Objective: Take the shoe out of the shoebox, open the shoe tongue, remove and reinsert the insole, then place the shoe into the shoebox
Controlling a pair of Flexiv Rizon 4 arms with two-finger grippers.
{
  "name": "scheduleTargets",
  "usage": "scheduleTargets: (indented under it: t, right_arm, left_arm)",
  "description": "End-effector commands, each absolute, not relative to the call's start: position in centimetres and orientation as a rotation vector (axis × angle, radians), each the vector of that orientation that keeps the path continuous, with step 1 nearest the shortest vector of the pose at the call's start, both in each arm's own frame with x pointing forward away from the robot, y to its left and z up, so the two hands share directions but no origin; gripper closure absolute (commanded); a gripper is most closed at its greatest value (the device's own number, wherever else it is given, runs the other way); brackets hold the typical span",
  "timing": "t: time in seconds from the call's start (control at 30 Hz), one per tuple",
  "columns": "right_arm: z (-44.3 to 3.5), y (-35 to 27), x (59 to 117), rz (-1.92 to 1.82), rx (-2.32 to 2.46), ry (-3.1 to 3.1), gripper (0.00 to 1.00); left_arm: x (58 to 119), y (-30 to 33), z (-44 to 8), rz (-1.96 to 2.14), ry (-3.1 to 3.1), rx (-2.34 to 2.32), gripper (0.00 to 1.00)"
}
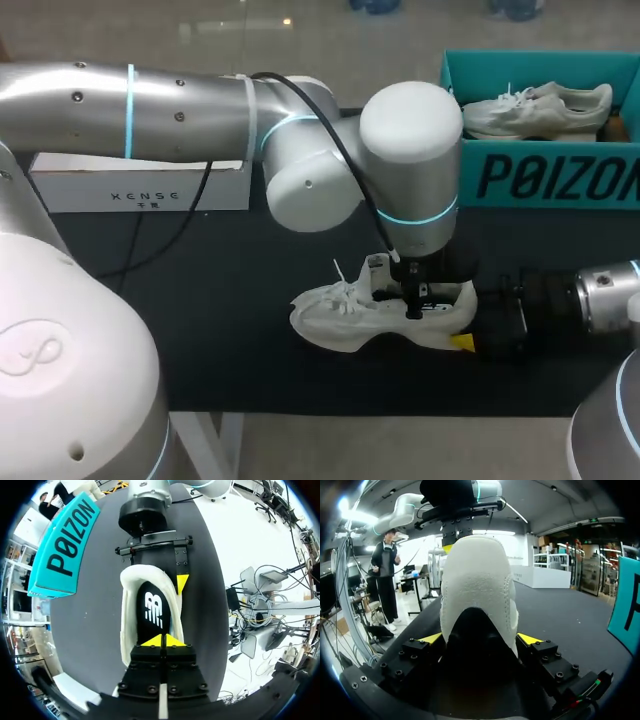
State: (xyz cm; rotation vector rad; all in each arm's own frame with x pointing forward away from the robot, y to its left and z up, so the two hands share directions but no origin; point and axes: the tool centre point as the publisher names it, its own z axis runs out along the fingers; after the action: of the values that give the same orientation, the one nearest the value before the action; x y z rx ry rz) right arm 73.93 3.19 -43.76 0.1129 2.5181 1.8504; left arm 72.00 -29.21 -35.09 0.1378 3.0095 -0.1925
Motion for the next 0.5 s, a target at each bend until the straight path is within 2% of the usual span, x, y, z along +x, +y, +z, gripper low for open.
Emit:
scheduleTargets:
  t: [0.03, 0.47, 0.5]
  right_arm:
    - [-44.2, 3.4, 73.8, 1.845, 0.115, 2.519, 1.0]
    - [-44.2, 3.4, 73.8, 1.845, 0.115, 2.519, 1.0]
    - [-44.2, 3.4, 73.8, 1.845, 0.115, 2.519, 1.0]
  left_arm:
    - [71.9, -30.0, -36.6, -0.119, 3.037, 0.144, 1.0]
    - [71.5, -28.6, -37.4, -0.053, 3.05, 0.168, 1.0]
    - [71.6, -28.6, -37.4, -0.051, 3.05, 0.166, 0.91]
